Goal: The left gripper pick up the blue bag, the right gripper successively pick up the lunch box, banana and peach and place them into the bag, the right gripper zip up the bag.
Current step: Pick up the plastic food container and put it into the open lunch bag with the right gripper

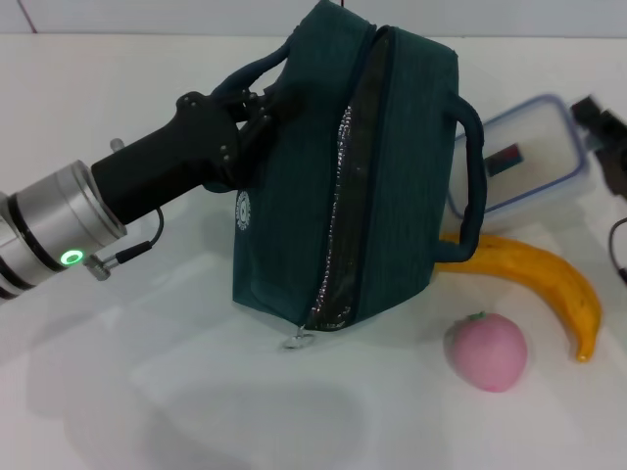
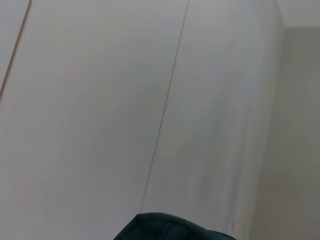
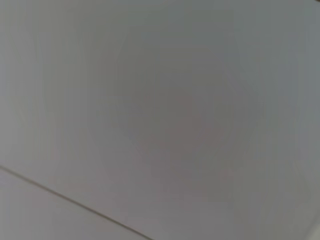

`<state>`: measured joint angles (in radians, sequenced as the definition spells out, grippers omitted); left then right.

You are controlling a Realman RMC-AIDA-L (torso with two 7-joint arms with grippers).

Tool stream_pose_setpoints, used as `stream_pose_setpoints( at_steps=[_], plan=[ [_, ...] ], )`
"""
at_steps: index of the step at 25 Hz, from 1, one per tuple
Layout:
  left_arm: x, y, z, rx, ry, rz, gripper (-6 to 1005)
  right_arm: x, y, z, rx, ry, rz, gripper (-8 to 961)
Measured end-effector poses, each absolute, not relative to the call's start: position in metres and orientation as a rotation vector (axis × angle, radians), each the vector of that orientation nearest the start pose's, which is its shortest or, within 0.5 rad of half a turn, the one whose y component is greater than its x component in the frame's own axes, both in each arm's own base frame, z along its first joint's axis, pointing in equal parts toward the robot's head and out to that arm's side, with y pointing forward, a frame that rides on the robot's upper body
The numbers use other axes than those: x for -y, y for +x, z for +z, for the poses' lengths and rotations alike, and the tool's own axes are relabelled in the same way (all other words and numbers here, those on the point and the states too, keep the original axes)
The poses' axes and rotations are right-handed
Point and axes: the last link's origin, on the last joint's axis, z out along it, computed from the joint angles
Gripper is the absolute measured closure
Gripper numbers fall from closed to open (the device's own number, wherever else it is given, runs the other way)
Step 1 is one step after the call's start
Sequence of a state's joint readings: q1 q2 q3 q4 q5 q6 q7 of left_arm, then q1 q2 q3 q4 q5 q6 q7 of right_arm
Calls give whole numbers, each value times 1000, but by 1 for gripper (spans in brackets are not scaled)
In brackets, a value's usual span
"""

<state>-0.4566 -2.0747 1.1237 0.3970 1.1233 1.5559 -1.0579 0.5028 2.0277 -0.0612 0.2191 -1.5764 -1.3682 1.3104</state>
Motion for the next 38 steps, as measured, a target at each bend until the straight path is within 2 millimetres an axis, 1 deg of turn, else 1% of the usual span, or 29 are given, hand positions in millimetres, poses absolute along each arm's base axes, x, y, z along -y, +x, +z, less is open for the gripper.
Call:
stream_pose_setpoints(
  at_steps=[4, 7, 9, 12, 13, 16, 20, 22, 25, 28, 33, 35, 38],
  plan=[
    [-317, -233, -14, 529, -2381, -1329, 961, -320, 287, -13, -1337, -1535, 1659, 866],
    [-319, -234, -19, 545, -2372, -1302, 961, -323, 280, 1, -1222, -1572, 1711, 865],
    [-321, -233, -23, 551, -2368, -1283, 961, -327, 272, 9, -1148, -1594, 1759, 864],
    [-324, -233, -26, 558, -2366, -1264, 962, -337, 247, 22, -1008, -1659, 1869, 862],
    [-325, -233, -26, 560, -2364, -1258, 962, -342, 233, 26, -945, -1697, 1922, 862],
    [-329, -231, -28, 569, -2361, -1246, 962, -354, 201, 33, -821, -1792, 2020, 860],
    [-332, -231, -31, 585, -2358, -1236, 962, -366, 170, 30, -758, -1905, 2068, 858],
    [-333, -231, -31, 587, -2355, -1237, 962, -368, 162, 25, -759, -1958, 2056, 857],
    [-333, -231, -30, 589, -2346, -1241, 962, -368, 161, 18, -784, -2008, 2021, 856],
    [-334, -231, -29, 589, -2338, -1246, 962, -365, 168, 10, -832, -2033, 1967, 854],
    [-334, -231, -28, 590, -2336, -1247, 962, -362, 187, -11, -964, -2113, 1773, 852],
    [-334, -231, -28, 589, -2336, -1247, 962, -362, 190, -18, -997, -2147, 1712, 851],
    [-334, -230, -28, 586, -2337, -1247, 962, -361, 188, -29, -1031, -2224, 1647, 849]
  ],
)
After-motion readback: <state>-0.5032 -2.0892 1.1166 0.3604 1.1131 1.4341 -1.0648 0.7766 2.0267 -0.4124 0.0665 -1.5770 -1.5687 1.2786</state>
